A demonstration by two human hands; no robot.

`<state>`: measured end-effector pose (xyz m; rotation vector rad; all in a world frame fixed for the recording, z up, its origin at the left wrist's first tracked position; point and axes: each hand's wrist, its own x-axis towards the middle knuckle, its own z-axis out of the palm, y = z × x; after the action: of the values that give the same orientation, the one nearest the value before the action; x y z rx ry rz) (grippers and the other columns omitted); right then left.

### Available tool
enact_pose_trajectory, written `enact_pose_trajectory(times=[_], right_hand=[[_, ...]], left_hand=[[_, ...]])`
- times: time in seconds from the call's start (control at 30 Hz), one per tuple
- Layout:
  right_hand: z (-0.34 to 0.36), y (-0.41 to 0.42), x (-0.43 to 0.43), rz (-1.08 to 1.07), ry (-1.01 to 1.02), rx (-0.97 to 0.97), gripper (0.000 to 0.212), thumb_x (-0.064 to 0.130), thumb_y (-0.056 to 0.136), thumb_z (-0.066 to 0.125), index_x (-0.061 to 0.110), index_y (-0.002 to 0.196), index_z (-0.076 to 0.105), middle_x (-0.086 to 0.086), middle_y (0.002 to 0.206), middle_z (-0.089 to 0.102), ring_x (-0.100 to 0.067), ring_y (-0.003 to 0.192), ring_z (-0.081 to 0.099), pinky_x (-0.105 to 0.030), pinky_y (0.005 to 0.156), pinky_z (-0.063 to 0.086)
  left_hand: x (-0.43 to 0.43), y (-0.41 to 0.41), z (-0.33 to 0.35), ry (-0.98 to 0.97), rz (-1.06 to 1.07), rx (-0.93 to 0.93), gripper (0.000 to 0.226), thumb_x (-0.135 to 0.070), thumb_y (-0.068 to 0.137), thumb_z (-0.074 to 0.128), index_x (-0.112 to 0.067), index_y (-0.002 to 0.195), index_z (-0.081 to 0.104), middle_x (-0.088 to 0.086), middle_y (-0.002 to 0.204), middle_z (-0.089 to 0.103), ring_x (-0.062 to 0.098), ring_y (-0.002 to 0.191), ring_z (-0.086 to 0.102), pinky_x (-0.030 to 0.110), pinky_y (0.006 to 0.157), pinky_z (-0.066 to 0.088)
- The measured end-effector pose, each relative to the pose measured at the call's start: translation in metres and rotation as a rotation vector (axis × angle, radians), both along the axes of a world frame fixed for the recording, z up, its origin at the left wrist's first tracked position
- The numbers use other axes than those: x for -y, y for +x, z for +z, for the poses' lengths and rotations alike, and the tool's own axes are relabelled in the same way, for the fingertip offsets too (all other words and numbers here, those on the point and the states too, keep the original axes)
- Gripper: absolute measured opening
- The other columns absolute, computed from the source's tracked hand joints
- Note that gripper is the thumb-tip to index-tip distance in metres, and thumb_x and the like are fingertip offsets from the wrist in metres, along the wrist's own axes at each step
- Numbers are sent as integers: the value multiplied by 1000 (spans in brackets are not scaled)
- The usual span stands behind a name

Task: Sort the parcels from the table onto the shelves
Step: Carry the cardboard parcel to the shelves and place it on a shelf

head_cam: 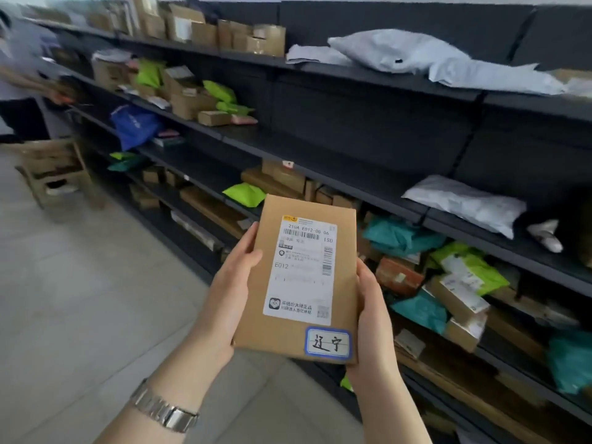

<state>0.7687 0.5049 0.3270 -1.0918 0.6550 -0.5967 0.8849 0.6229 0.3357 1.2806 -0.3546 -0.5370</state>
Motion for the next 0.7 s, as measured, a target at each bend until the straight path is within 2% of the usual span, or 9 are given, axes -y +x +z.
enact_pose_trajectory(times=[0.1, 0.23, 0.33, 0.4, 0.53, 0.7], right_hand=[[9, 57, -32, 105, -20, -6, 35, 55, 100, 45, 44, 124, 67, 11, 99, 84, -13, 84, 81, -34, 70, 59], [15, 127, -57, 225, -71, 8, 35, 53, 102, 42, 43, 126, 67, 11, 103, 83, -14, 91, 81, -34, 74, 60], [10, 178, -66, 301, -113, 15, 38, 47, 105, 39, 42, 136, 59, 8, 115, 81, -17, 104, 78, -41, 88, 61], [3, 216, -68, 349, -138, 22, 42, 46, 105, 39, 38, 144, 54, 5, 123, 78, -20, 111, 75, -45, 97, 59], [-12, 305, -63, 398, -159, 33, 42, 44, 104, 41, 42, 146, 50, 8, 122, 78, -18, 109, 76, -44, 95, 59], [-12, 428, -65, 470, -131, 31, 42, 45, 104, 42, 45, 146, 48, 11, 117, 79, -14, 101, 78, -40, 87, 60]], left_hand=[[-43, 46, 7, -30, 115, -9, 43, -30, 104, 42, -55, 138, 53, -22, 114, 77, 1, 94, 76, 35, 83, 55], [-76, 105, 8, -41, 195, -22, 42, -29, 105, 39, -58, 130, 56, -20, 115, 77, 3, 99, 76, 37, 86, 55], [-88, 154, 2, -39, 241, -48, 41, -29, 105, 38, -61, 120, 59, -20, 111, 78, 4, 95, 77, 37, 79, 55], [-92, 190, -2, -28, 277, -47, 41, -31, 105, 39, -61, 124, 57, -21, 109, 78, 1, 89, 77, 33, 73, 55], [-92, 268, -9, -21, 326, -63, 41, -33, 105, 40, -58, 135, 53, -20, 113, 77, 0, 88, 77, 24, 61, 57], [-101, 372, -5, -5, 398, -48, 45, -31, 104, 38, -54, 141, 50, -15, 121, 76, 8, 104, 75, 32, 76, 55]])
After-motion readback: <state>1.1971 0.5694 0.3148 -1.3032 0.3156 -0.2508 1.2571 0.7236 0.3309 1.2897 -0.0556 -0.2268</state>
